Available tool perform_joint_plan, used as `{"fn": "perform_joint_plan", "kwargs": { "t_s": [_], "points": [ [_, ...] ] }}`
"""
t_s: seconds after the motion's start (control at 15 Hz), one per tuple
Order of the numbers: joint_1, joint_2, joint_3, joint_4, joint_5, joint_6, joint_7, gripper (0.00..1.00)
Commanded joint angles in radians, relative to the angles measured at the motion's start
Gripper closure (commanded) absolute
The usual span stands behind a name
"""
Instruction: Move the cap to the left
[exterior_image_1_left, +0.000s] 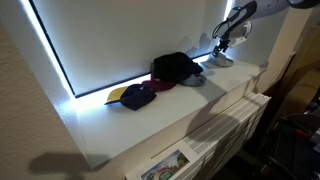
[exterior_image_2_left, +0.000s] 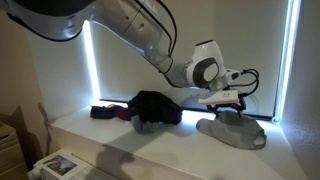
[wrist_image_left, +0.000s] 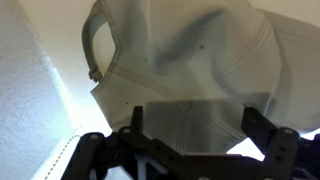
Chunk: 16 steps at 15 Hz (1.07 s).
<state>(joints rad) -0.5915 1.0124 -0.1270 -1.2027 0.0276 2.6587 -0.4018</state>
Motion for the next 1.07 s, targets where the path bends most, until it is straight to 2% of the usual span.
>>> {"fn": "perform_joint_plan", "kwargs": {
  "t_s": [0.0, 0.27, 0.4, 0.67, 0.73, 1.0],
  "points": [
    [0.003, 0.0, 0.0, 0.0, 0.0, 0.0, 0.0, 0.0],
    [-0.02, -0.014, 0.023, -0.018, 0.009, 0.013, -0.027, 0.0],
    [-0.023, -0.026, 0.035, -0.042, 0.024, 0.076, -0.021, 0.0],
    [-0.005, -0.035, 0.011, -0.073, 0.026, 0.212, 0.051, 0.0],
    [-0.008, -0.002, 0.013, -0.014, 0.011, 0.158, 0.038, 0.0],
    [-0.008, -0.002, 0.013, -0.015, 0.01, 0.166, 0.042, 0.0]
  ]
}}
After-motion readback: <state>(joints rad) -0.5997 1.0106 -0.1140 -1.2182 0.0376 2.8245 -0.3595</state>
